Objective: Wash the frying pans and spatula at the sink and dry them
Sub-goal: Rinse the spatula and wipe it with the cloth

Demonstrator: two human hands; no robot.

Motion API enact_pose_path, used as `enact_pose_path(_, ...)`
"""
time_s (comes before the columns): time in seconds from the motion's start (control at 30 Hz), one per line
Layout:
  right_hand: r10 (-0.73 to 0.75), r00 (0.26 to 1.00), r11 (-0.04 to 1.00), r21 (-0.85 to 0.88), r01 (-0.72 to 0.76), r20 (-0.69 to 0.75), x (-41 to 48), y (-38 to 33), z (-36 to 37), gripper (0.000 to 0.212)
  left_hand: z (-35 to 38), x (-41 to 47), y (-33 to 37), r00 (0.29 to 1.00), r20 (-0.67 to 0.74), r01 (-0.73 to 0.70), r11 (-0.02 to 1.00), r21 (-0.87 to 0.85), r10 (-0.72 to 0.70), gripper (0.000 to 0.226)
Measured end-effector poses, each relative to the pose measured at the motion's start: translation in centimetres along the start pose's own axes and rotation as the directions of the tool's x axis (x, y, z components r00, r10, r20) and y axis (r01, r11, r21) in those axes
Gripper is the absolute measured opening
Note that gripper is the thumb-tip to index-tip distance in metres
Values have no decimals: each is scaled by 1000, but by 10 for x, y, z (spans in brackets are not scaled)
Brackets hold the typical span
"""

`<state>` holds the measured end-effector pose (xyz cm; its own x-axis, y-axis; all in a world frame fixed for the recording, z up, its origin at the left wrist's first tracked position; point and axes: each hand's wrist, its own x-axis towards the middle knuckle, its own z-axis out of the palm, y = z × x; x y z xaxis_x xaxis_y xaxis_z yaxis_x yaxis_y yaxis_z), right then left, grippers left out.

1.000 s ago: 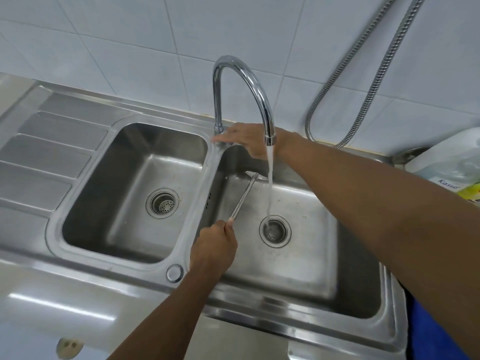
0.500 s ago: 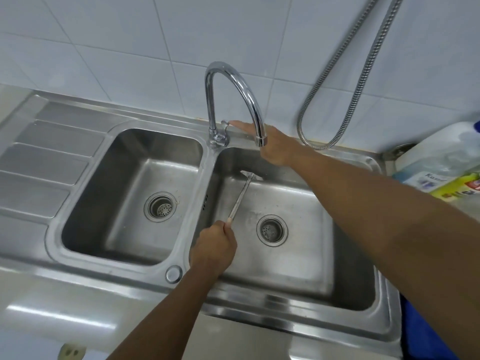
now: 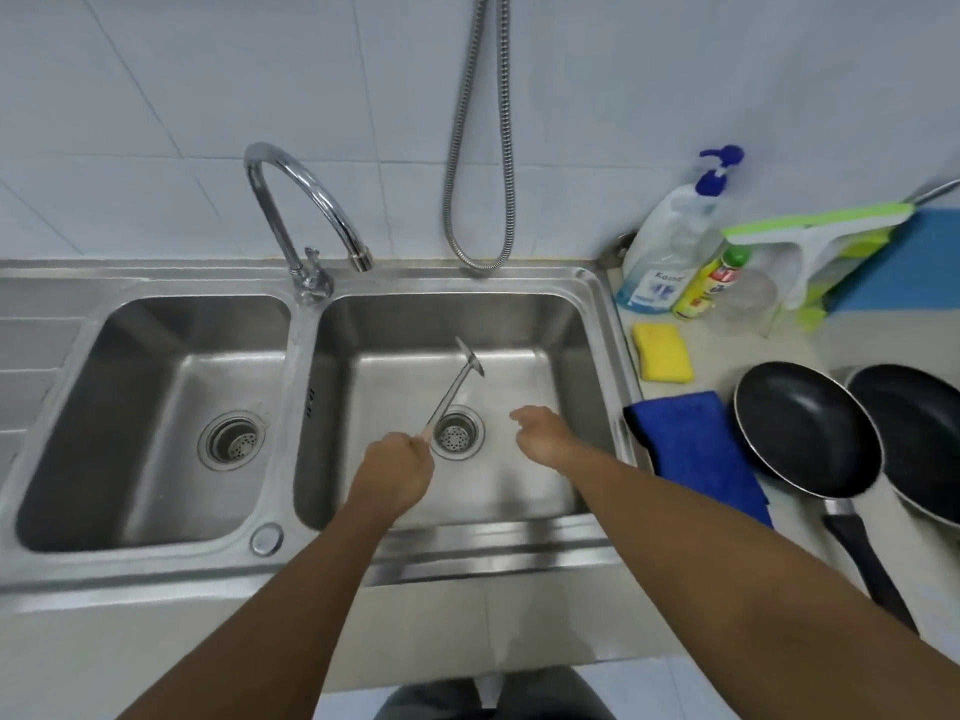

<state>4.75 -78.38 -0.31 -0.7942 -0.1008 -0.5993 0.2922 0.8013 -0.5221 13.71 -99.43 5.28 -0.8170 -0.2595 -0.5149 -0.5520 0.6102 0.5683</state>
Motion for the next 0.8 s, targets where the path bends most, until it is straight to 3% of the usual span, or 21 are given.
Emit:
enact_pose_path(0.1, -163, 948, 985, 11, 172, -274, -13, 31, -23, 45, 13, -12, 26, 996, 90, 1, 992, -123, 10, 40)
enact_pose_path(0.2, -280, 818, 960, -126, 251, -503, -21, 66, -49, 56, 24, -27, 48, 974, 224, 29, 956, -290, 38, 32)
enact_pose_path(0.3, -178, 772, 978, -199, 68, -611, -32, 101, -65, 56, 37, -26, 60, 954, 288, 13, 947, -322, 85, 30)
enact_pose_path(0.4, -40, 848, 922, -346, -172, -528, -41, 145, -63, 80, 49, -24, 71, 961, 270, 33, 942, -333, 62, 32)
enact_pose_path(0.47, -12, 868, 911, -364, -195, -497, -43, 161, -57, 79, 57, -25, 78, 970, 241, 42, 947, -319, 39, 31)
enact_pose_path(0.57, -121, 868, 934, -351, -64, -481, -47, 157, -50, 67, 66, -23, 87, 983, 186, 58, 953, -297, -2, 28)
enact_pose_path(0.6, -171, 847, 967, -252, 46, -504, -51, 153, -48, 65, 67, -22, 89, 985, 175, 57, 956, -289, -6, 28)
enact_pose_path(0.7, -182, 738, 938, 112, 330, -650, -63, 134, -54, 70, 68, -21, 95, 988, 155, 17, 968, -250, 23, 28)
enact_pose_path(0.8, -219, 585, 866, 120, 485, -781, -65, 100, -70, 74, 66, -21, 98, 988, 137, -44, 986, -158, 66, 31)
